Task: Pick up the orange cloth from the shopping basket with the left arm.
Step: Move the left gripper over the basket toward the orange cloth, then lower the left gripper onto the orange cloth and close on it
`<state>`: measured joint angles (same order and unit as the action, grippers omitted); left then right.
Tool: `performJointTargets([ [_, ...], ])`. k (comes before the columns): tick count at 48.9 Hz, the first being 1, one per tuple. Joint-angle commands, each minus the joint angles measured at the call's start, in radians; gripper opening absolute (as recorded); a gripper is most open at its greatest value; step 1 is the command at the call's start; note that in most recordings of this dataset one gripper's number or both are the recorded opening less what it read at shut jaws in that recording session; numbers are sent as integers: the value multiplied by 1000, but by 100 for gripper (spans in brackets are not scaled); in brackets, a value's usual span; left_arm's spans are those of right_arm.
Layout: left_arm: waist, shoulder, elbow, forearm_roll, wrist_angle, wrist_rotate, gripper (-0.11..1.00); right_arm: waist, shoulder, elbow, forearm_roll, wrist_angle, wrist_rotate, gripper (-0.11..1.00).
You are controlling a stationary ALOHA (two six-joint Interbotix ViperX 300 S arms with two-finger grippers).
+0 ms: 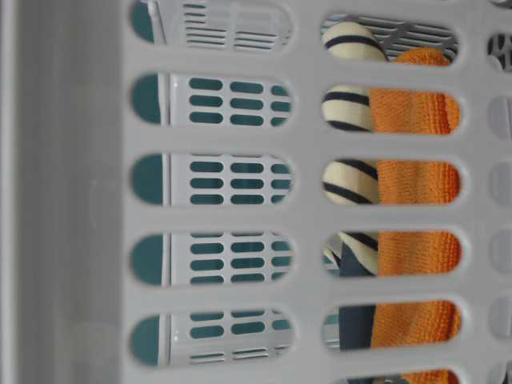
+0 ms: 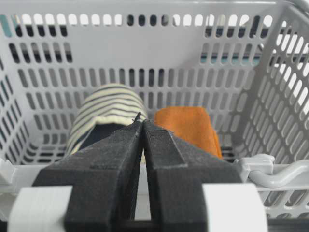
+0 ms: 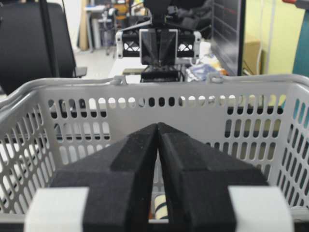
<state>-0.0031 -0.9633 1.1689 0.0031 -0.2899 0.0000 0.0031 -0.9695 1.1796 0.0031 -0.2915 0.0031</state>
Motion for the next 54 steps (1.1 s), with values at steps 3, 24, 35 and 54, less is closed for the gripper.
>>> performJointTargets([
  [3, -6, 37, -127, 40, 167, -49, 4, 2, 8, -15, 11, -18, 6, 2],
  [24, -58, 330, -607, 41, 795, -57, 0, 2, -3, -11, 20, -17, 6, -1],
  [35, -86, 571, -831, 41, 1034, -66, 0, 2, -3, -9, 20, -8, 6, -1],
  [54, -103, 925, -1112, 41, 1221, -69, 0, 3, -6, -6, 20, -6, 25, -1],
])
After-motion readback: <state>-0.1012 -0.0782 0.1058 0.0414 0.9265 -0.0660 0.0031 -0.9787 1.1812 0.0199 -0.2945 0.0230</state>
